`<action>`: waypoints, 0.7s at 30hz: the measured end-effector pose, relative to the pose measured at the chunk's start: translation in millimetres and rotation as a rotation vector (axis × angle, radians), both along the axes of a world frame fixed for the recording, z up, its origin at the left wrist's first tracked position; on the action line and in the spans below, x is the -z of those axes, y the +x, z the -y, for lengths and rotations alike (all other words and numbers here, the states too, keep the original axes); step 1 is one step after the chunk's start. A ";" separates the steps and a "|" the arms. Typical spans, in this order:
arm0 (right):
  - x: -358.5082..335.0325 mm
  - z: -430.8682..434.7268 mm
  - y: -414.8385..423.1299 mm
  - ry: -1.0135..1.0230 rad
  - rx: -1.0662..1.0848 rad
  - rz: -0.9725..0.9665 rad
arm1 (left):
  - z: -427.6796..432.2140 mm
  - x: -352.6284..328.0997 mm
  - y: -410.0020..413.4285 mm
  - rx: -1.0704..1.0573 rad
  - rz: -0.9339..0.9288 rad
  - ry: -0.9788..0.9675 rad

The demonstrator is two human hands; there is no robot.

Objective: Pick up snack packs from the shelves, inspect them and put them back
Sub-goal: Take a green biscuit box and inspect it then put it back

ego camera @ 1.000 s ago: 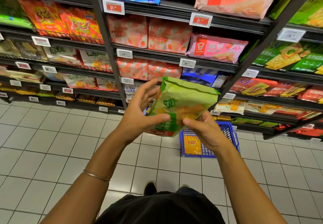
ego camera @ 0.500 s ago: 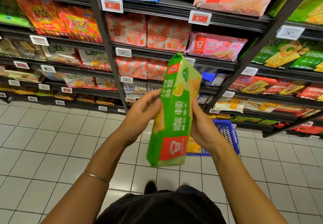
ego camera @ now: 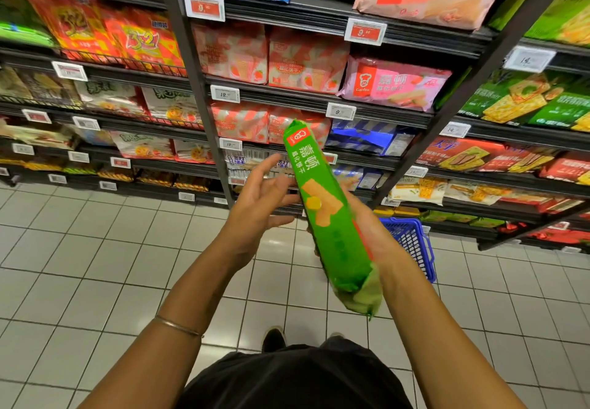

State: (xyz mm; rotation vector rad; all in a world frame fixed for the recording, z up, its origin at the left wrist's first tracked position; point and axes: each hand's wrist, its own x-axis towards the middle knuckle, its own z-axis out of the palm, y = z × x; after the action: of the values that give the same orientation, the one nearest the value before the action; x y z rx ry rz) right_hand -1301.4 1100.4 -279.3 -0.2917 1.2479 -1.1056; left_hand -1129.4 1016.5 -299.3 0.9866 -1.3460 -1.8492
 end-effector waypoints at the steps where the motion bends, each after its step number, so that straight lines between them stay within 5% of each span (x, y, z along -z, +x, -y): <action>1: 10.6 4.1 -5.4 0.018 0.043 0.016 | 1.2 -0.3 1.2 0.026 -0.016 0.049; 9: 31.7 5.7 -32.0 -0.081 0.005 0.099 | 9.8 18.1 3.7 -0.001 -0.169 0.254; 14: 23.1 14.6 -32.2 -0.089 -0.012 -0.151 | 7.7 19.9 5.8 0.051 -0.004 0.214; 21: 35.0 -2.1 -42.2 -0.020 -0.126 -0.137 | 3.8 22.2 10.6 0.072 0.131 0.246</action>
State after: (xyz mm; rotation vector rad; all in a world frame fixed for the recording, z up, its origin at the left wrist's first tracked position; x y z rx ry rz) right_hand -1343.6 1102.5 -314.3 -0.4611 1.3211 -1.0030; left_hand -1118.8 1012.7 -321.5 1.2177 -1.2633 -2.0716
